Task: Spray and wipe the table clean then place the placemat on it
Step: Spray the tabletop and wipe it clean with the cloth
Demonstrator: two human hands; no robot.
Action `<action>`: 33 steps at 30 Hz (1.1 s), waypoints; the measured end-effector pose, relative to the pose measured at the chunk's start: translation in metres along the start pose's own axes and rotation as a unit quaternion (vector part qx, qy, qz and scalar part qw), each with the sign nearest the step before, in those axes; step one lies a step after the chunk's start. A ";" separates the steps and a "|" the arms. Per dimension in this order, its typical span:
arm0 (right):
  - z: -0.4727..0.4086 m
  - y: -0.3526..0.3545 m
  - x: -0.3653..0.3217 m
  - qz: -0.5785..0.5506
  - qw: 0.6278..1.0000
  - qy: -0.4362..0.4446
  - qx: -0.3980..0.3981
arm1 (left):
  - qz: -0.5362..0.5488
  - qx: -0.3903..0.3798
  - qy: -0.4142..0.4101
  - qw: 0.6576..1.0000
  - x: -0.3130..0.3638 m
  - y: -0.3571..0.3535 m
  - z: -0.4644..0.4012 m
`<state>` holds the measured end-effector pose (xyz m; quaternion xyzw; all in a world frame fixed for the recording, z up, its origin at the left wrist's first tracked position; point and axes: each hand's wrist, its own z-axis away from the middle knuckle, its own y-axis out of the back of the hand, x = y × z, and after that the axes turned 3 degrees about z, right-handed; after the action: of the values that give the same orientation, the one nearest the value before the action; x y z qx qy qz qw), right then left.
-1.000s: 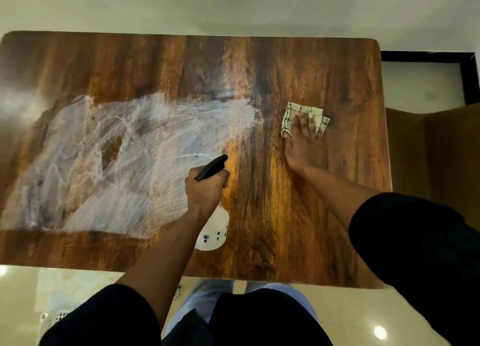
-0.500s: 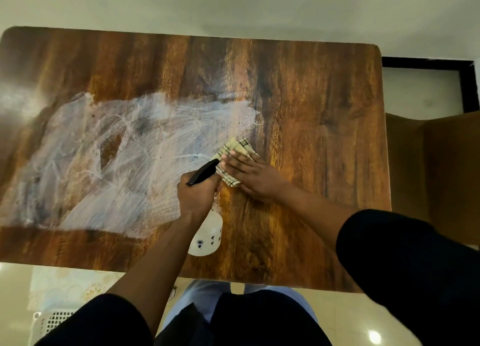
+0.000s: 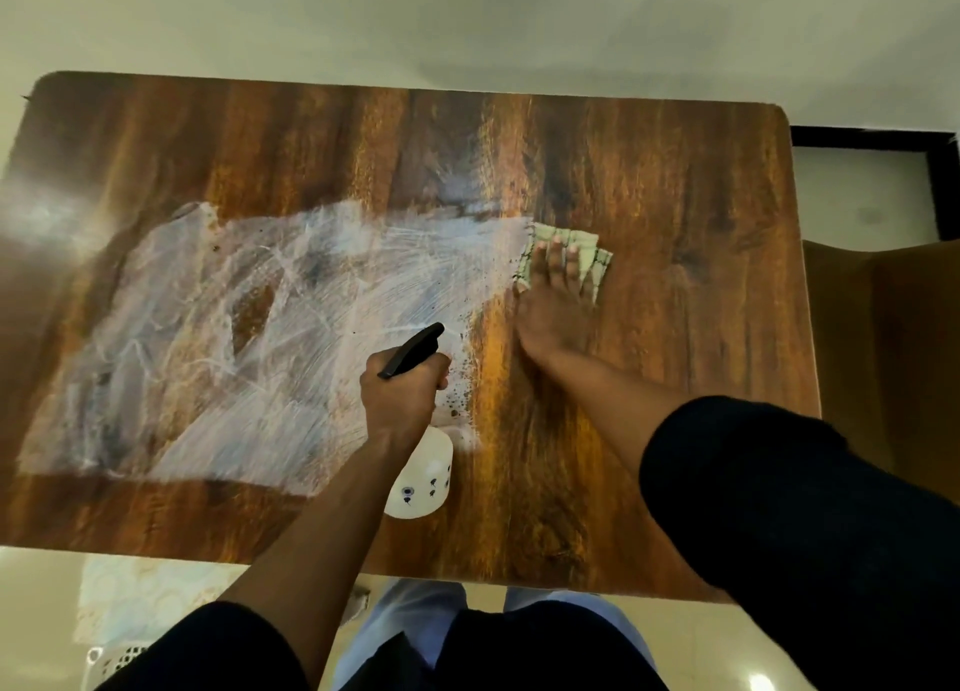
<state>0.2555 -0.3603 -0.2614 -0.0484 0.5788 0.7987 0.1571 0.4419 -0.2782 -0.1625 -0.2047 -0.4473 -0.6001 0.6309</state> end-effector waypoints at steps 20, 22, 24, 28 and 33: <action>-0.073 0.020 -0.024 0.004 0.994 -0.111 -0.008 | 0.006 -0.052 0.007 0.999 0.018 0.086 -0.085; -0.067 0.012 -0.052 -0.001 0.994 -0.111 0.002 | 0.001 -0.056 0.004 0.998 0.017 0.092 -0.091; -0.055 0.000 -0.083 0.002 0.998 -0.056 0.001 | 0.000 -0.058 -0.003 0.998 0.018 0.096 -0.094; -0.027 -0.028 -0.145 0.041 0.989 0.137 -0.038 | -0.004 -0.060 -0.013 0.998 0.019 0.098 -0.096; -0.032 -0.029 -0.139 0.065 0.978 0.194 -0.036 | 0.012 -0.059 -0.006 0.998 0.020 0.102 -0.097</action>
<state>0.3924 -0.4087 -0.2625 -0.1701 0.5709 0.8031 -0.0124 0.5661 -0.3474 -0.1680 -0.2501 -0.4127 -0.6165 0.6221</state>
